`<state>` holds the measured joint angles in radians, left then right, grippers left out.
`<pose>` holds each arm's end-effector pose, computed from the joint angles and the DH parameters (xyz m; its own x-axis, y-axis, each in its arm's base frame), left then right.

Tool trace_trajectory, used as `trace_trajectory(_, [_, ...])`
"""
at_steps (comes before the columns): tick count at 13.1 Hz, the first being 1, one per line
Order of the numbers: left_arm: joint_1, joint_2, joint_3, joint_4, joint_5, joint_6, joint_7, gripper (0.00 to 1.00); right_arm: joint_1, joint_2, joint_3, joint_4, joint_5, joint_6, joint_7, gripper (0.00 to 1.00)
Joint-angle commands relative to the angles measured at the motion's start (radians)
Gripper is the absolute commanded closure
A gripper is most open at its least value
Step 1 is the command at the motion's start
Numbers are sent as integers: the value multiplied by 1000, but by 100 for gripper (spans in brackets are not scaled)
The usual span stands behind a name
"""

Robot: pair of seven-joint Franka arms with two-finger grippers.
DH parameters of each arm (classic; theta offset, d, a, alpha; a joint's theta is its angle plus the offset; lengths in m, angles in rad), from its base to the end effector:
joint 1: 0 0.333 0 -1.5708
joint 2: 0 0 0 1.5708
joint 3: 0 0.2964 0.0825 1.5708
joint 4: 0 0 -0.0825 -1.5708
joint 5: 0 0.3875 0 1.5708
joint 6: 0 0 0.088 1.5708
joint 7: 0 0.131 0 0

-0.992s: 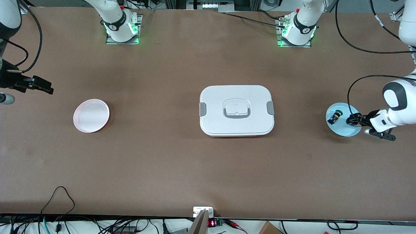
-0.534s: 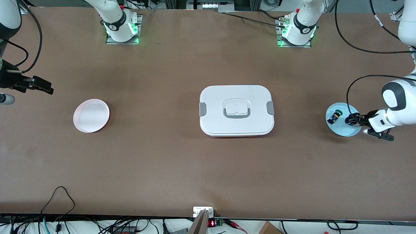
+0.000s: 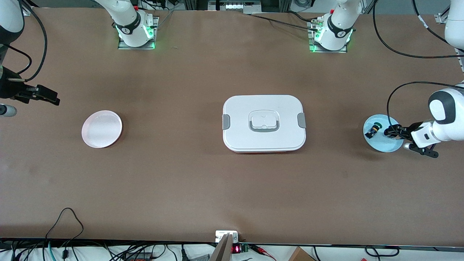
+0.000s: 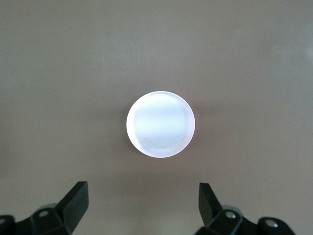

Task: Transfer orange switch to right arm and place
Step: 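Close the left gripper on the orange switch and lift it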

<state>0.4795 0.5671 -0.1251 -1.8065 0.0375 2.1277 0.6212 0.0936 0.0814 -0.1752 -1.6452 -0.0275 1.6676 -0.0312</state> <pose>0.5723 0.2154 0.1712 0.9431 -0.2858 -0.1700 -0.2572 -0.9509 0.1720 0.5799 -0.0480 0.5079 0.9971 -0.0479 -0.0591 -0.0456 -0.9982 0.0395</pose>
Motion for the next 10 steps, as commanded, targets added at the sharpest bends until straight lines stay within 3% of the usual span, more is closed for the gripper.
trace_trajectory(1, [-9, -20, 4, 2, 2, -28, 11, 100, -2, 1, 2, 11, -2, -5, 17, 0])
trace_trajectory(6, [-7, -21, 2, 61, 2, -38, 32, 100, -5, 3, 2, 11, -3, -3, 17, 0])
trace_trajectory(10, [-7, -21, -59, 143, 1, -115, 74, 100, -5, 5, 2, 11, -2, -2, 17, 0])
